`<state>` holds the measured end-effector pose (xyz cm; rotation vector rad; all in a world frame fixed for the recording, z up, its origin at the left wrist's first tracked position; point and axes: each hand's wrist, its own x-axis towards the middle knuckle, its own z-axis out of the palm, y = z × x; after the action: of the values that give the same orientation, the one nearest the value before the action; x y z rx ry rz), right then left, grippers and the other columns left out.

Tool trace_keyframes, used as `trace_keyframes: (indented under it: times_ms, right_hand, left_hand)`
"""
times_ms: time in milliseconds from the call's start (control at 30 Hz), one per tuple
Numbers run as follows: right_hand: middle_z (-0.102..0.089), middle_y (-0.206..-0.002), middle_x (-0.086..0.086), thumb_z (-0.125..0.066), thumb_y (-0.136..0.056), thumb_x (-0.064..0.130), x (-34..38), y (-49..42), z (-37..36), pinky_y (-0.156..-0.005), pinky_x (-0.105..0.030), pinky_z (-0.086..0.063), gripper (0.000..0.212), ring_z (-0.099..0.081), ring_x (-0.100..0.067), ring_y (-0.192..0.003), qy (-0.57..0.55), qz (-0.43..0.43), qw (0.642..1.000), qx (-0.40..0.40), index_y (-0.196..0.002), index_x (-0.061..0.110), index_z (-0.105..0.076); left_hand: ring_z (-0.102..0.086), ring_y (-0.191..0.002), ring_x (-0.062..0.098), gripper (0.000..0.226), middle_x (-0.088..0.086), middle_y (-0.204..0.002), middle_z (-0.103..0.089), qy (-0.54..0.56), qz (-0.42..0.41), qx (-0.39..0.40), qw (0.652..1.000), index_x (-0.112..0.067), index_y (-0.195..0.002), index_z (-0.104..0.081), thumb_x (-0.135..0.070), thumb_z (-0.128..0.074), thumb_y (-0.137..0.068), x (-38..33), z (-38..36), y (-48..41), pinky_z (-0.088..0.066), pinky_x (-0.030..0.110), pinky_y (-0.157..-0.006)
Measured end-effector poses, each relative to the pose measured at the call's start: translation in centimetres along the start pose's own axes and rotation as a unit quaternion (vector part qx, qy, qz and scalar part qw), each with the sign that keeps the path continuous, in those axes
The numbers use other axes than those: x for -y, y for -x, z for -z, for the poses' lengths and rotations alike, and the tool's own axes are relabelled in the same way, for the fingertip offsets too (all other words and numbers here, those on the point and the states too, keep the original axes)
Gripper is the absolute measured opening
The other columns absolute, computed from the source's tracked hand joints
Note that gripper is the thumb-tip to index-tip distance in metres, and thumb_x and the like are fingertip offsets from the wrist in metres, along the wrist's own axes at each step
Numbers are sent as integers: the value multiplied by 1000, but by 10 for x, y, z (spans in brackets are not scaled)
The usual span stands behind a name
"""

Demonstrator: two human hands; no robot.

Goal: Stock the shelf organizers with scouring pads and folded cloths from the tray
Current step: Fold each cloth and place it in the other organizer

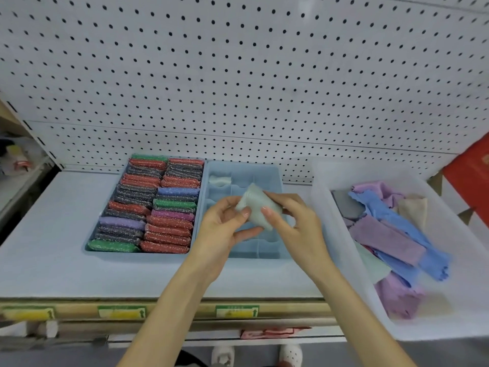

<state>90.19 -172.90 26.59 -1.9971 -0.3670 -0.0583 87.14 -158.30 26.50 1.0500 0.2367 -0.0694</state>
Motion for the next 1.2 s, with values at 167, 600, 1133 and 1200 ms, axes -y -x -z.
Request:
trace_keyframes:
  times_ms: [167,600,1133,1200]
  right_hand:
    - [-68,-87,23,-68,-86,22,1,-19,12,-75,-16,-46,16,-63,0,-83,-40,-25,992,115,-97,33,-65]
    - [-62,-80,-4,-63,-88,6,-10,-70,14,-69,-19,-46,7,-59,-9,-76,-94,-102,953,270,-91,-1,-63]
    - [-65,-90,-7,-71,-78,2,-69,-149,-25,-73,-30,-48,26,-60,-17,-78,35,-168,944,282,-89,21,-57]
    - [-63,-91,3,-69,-80,8,-86,-167,-26,-72,-29,-43,25,-56,-15,-79,156,-142,958,195,-87,25,-53]
  left_hand:
    - [-69,-94,21,16,9,-101,-68,-54,-38,5,998,-6,-105,-62,-1,-56,-91,-2,4,-8,-59,33,-75]
    - [-64,-93,1,31,2,-112,-65,-224,-33,53,973,-9,-115,-63,-3,-66,-85,-20,27,-56,-52,17,-74]
    - [-64,-77,5,16,-4,-85,-70,-311,-68,-70,945,-21,-84,-70,-6,-67,-85,13,69,-133,-51,21,-76]
    - [-60,-88,8,10,-6,-95,-65,-447,-137,-100,879,-22,-93,-68,-15,-61,-92,16,86,-137,-46,21,-81]
